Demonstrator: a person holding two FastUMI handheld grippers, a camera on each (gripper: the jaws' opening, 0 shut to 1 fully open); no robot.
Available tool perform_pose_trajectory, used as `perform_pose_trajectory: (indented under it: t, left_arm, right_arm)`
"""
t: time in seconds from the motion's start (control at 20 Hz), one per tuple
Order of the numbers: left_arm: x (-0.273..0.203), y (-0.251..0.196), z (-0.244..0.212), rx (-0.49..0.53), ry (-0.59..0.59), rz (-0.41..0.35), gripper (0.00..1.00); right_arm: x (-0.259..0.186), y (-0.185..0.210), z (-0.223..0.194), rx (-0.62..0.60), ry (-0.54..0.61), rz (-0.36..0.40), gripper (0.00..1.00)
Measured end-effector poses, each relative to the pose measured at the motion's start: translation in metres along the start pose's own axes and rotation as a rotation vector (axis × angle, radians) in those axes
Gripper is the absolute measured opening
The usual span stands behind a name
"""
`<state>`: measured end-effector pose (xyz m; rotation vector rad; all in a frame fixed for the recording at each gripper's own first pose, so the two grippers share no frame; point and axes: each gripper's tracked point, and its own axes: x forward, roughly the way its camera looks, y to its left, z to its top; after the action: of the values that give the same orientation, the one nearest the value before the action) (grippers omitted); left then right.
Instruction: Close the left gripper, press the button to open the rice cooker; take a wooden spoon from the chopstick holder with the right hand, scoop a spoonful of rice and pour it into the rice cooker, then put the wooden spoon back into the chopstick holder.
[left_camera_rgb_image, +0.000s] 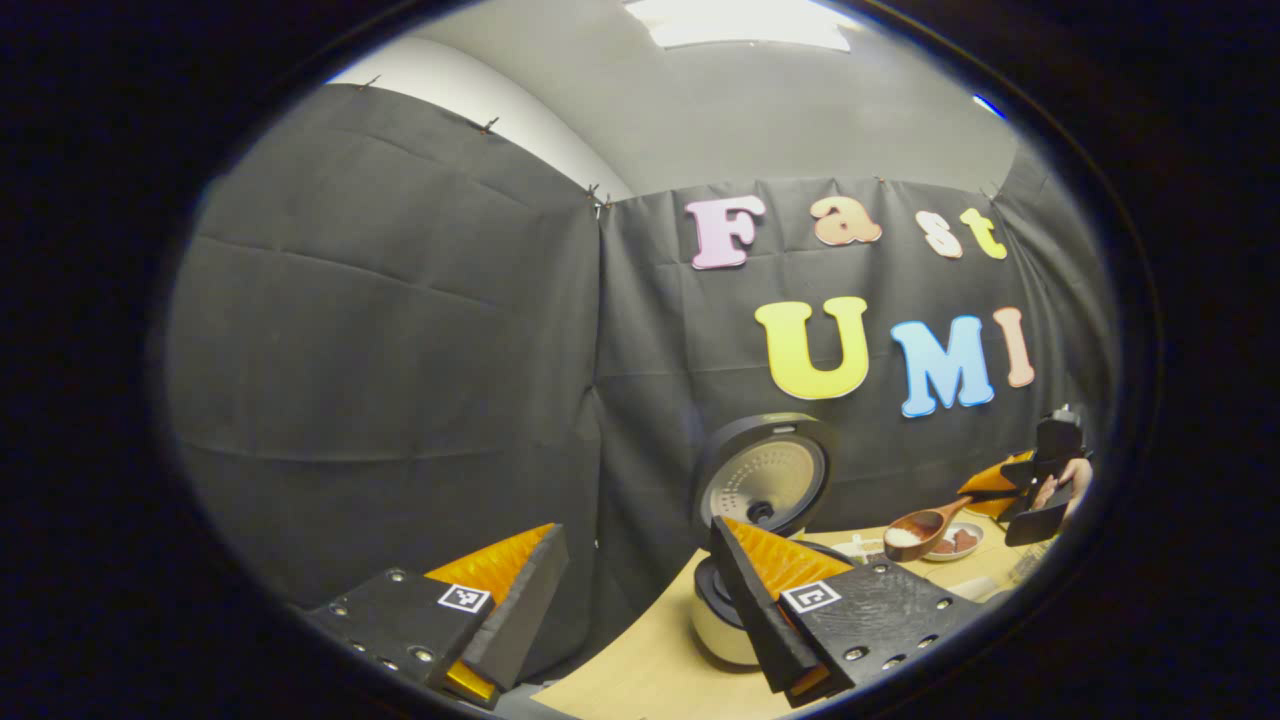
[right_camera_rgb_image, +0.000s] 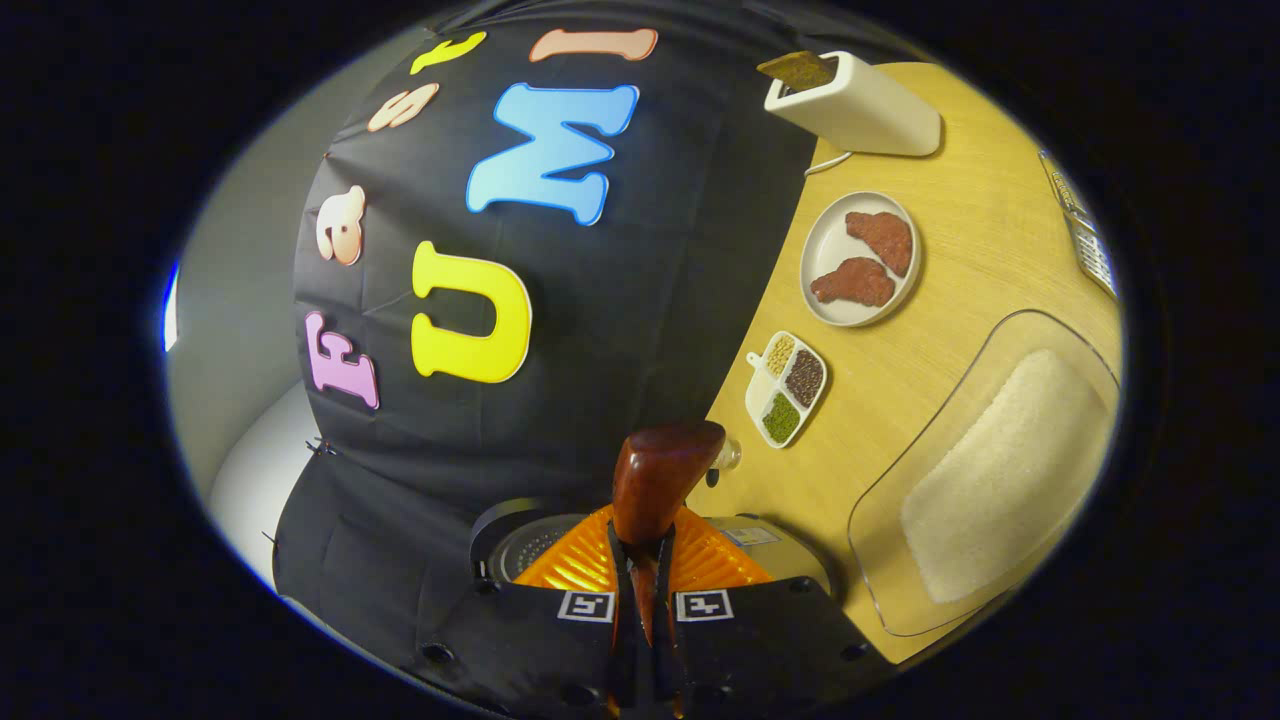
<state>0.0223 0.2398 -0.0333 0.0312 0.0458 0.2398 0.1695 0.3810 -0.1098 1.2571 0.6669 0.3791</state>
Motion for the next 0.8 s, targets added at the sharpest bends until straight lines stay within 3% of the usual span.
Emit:
perform_pose_trajectory:
  t: [0.25, 0.35, 0.4, 0.65, 0.8]
  left_arm:
    - [-0.003, 0.032, -0.018, -0.005, 0.034, 0.058, 0.87]
    - [-0.004, 0.043, -0.025, -0.006, 0.046, 0.081, 0.87]
    - [-0.006, 0.049, -0.029, -0.006, 0.051, 0.092, 0.87]
    - [-0.009, 0.07, -0.039, -0.015, 0.075, 0.137, 0.92]
    - [-0.01, 0.077, -0.046, -0.017, 0.089, 0.156, 0.87]
  right_arm:
    - [0.043, 0.02, -0.039, -0.104, 0.036, 0.014, 0.08]
    - [0.061, 0.019, -0.054, -0.163, 0.05, 0.006, 0.04]
    - [0.067, 0.017, -0.063, -0.198, 0.056, 0.0, 0.08]
    - [0.093, 0.012, -0.102, -0.393, 0.095, -0.023, 0.08]
    - [0.105, 0.012, -0.121, -0.531, 0.114, -0.02, 0.08]
